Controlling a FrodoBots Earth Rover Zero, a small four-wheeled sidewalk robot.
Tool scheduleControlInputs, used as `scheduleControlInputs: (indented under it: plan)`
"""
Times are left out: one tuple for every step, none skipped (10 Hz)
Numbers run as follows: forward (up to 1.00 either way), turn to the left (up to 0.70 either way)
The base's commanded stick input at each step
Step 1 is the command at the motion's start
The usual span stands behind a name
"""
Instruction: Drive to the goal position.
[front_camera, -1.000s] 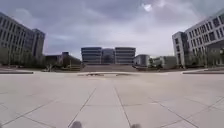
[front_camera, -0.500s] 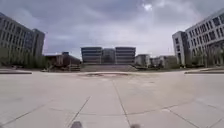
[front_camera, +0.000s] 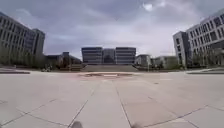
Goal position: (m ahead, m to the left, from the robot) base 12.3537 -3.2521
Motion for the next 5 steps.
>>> scheduleControlInputs:
  plan:
    - [0.7,0.0]
    - [0.7,0.0]
    - [0.7,0.0]
    - [0.7,0.0]
    - [0.7,0.0]
